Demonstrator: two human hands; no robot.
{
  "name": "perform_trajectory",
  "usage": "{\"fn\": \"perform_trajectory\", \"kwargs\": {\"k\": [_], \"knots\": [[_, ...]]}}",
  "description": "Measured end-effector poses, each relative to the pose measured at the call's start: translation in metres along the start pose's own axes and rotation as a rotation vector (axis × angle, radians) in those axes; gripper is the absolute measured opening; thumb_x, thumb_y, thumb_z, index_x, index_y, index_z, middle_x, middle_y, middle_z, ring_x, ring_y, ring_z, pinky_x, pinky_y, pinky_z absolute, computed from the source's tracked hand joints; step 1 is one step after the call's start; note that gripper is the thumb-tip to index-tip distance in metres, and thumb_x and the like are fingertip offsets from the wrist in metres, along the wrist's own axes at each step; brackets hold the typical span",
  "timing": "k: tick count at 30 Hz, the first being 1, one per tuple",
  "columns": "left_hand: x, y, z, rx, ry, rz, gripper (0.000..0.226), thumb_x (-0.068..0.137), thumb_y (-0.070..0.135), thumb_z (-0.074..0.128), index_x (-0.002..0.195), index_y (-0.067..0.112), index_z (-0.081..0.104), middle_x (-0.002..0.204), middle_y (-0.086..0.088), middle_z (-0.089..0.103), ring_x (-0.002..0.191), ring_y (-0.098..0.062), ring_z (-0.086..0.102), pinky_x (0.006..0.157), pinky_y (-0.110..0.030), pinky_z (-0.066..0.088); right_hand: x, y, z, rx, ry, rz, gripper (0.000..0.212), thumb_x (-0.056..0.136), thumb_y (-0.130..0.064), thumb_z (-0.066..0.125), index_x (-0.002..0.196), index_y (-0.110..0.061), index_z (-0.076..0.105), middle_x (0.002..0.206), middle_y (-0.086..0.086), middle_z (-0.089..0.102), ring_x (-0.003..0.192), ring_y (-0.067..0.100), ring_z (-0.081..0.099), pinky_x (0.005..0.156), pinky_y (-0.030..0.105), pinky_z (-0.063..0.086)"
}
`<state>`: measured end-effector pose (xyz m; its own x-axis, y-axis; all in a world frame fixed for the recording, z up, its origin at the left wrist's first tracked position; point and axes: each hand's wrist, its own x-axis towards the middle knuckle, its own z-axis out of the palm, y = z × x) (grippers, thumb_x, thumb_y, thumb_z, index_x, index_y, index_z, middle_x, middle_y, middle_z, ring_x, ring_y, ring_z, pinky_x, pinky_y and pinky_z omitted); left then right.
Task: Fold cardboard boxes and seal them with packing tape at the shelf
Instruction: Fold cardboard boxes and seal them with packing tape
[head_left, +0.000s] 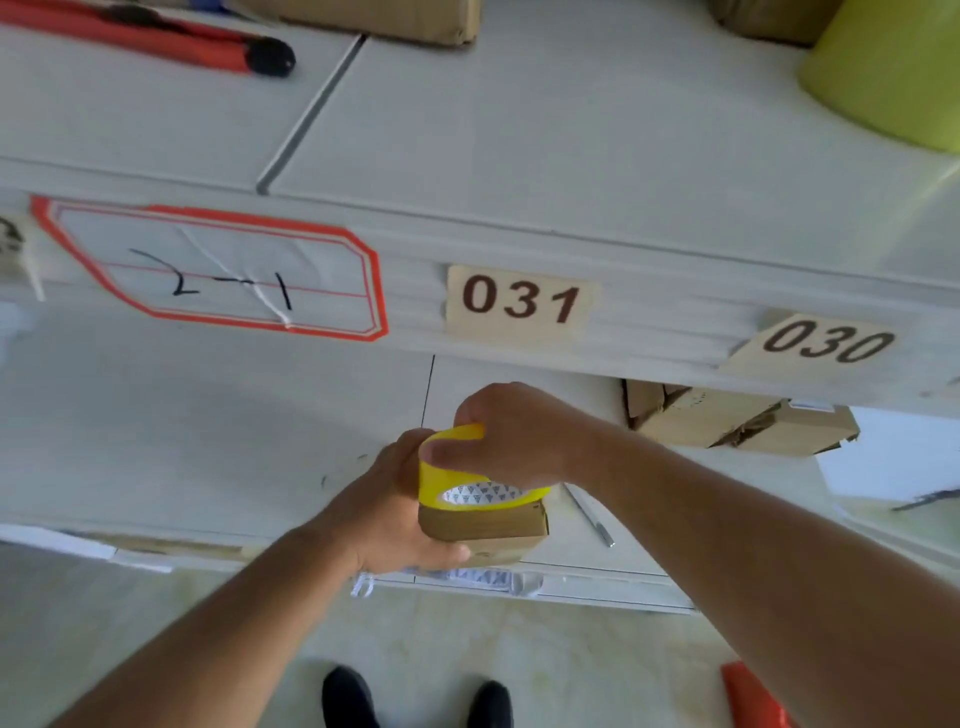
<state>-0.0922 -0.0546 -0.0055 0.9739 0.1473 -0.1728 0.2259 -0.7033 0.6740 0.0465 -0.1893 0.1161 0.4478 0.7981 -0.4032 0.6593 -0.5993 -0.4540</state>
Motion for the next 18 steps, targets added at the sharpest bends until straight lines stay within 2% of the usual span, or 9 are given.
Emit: {"fn": "perform_trajectory", "kwargs": {"k": [3,5,7,9,12,16,18], "knots": [[0.001,-0.001,-0.003,0.070,-0.037,0.030,0.115,0.060,0.064,0.088,0.150,0.047,0.018,0.142,0.030,0.017,0.130,0.002,0.033,0.106,-0.024,0.040,-0.005,0.025,-0.011,-0.088,-0.028,0.068,0.063,0.079,-0.084,0.051,0.086,-0.023,0.065,0.091,-0.006,0.068,0.086,0.019,0.065,0.074,0.036,0.053],[0.001,-0.003,-0.003,0.122,-0.054,0.021,0.122,0.061,0.070,0.083,0.157,0.039,0.013,0.151,0.025,0.012,0.132,0.001,0.030,0.102,-0.023,0.036,-0.011,0.054,-0.020,-0.235,-0.059,0.164,0.067,0.071,-0.090,0.044,0.089,-0.027,0.055,0.099,-0.013,0.061,0.095,0.019,0.062,0.073,0.035,0.046],[0.001,-0.004,-0.001,0.123,-0.055,0.028,0.124,0.062,0.073,0.080,0.158,0.038,0.010,0.153,0.024,0.009,0.135,0.001,0.029,0.103,-0.022,0.034,-0.017,0.081,-0.022,-0.357,-0.073,0.224,0.063,0.080,-0.086,0.047,0.085,-0.023,0.054,0.098,-0.010,0.060,0.091,0.019,0.061,0.065,0.031,0.037],[-0.001,-0.005,-0.001,0.134,-0.054,0.027,0.124,0.062,0.074,0.080,0.158,0.038,0.009,0.153,0.025,0.009,0.133,0.002,0.029,0.102,-0.021,0.034,-0.021,0.097,-0.017,-0.429,-0.056,0.227,0.063,0.085,-0.083,0.048,0.077,-0.021,0.057,0.086,-0.007,0.061,0.080,0.017,0.059,0.065,0.032,0.040],[-0.004,-0.005,-0.001,0.151,-0.041,0.023,0.122,0.063,0.073,0.081,0.157,0.039,0.010,0.151,0.026,0.010,0.129,0.005,0.028,0.099,-0.021,0.032,-0.021,0.106,-0.004,-0.426,-0.026,0.237,0.068,0.085,-0.085,0.047,0.088,-0.021,0.069,0.086,-0.004,0.064,0.084,0.019,0.057,0.077,0.035,0.049],[-0.003,-0.004,0.000,0.151,-0.044,0.028,0.121,0.061,0.075,0.080,0.155,0.040,0.012,0.150,0.027,0.012,0.131,0.003,0.031,0.099,-0.021,0.035,-0.022,0.115,0.008,-0.382,-0.003,0.272,0.065,0.083,-0.084,0.049,0.091,-0.023,0.070,0.085,-0.005,0.061,0.080,0.017,0.054,0.061,0.030,0.035],[-0.002,-0.006,0.000,0.144,-0.046,0.024,0.121,0.060,0.075,0.079,0.155,0.040,0.011,0.150,0.027,0.012,0.132,0.001,0.032,0.100,-0.022,0.036,-0.021,0.118,0.014,-0.355,-0.001,0.286,0.065,0.082,-0.084,0.049,0.097,-0.024,0.070,0.088,-0.006,0.061,0.085,0.018,0.055,0.061,0.029,0.034]]}}
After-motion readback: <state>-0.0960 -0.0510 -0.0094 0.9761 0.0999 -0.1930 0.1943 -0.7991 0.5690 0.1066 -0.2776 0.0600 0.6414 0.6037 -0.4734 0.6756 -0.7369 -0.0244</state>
